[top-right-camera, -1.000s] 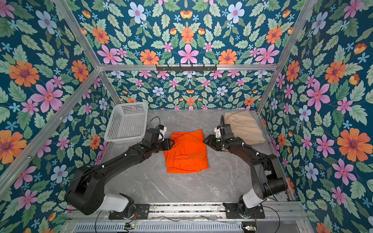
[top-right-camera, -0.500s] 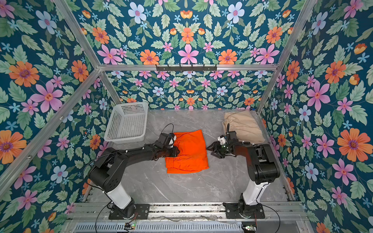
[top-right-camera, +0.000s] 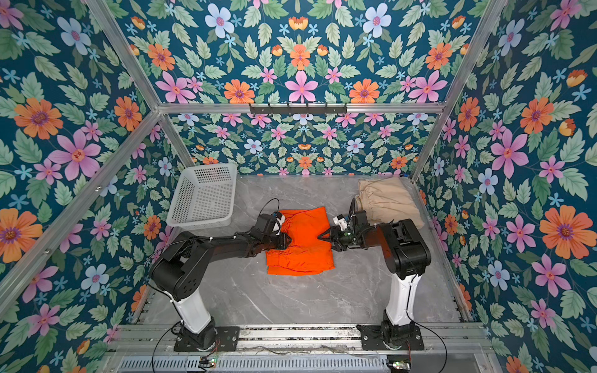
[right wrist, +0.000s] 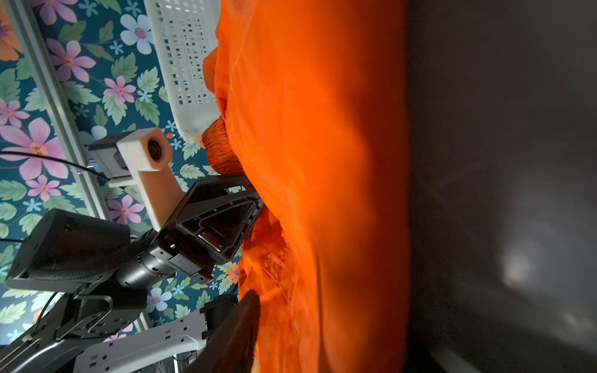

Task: Fold and stack the shorts

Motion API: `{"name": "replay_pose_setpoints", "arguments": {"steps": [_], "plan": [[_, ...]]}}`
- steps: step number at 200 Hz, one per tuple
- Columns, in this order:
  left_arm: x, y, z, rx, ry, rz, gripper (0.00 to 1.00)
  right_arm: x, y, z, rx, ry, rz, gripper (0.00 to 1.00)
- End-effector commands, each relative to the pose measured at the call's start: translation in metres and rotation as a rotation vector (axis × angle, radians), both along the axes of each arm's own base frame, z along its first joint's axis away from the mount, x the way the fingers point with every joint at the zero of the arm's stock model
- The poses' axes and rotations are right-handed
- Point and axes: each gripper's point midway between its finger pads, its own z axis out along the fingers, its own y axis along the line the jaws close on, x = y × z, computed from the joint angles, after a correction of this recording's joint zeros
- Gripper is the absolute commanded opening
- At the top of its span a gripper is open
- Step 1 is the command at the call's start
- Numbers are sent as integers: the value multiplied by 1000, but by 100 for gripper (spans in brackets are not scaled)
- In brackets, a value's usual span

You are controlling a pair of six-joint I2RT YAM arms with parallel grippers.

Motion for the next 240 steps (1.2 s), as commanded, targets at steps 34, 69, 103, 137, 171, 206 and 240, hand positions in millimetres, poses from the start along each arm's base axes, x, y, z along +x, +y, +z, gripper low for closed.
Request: {"name": "replay_pose_setpoints", "arguments": {"steps": [34,69,103,137,171,206,240], "plan": [[-15,10,-11,37,87,20,34,5,16,-12,-15,11,-14,46],[-7,3,35,-16,31,25,46,6,14,-13,-47,19,-17,19],[-10,27,94,-95,-30,143,63,5,12,-9,-69,20,-24,8],[-34,66,88,-137,84,274,68,7,10,-7,-79,23,-34,7],[-54,73,59,-176,170,301,69,7,10,-3,-99,16,-27,7],[-54,66,46,-238,205,315,71,5,11,-1,-120,16,-20,7],[-49,60,33,-240,231,304,71,5,14,0,-122,16,-14,7]]}}
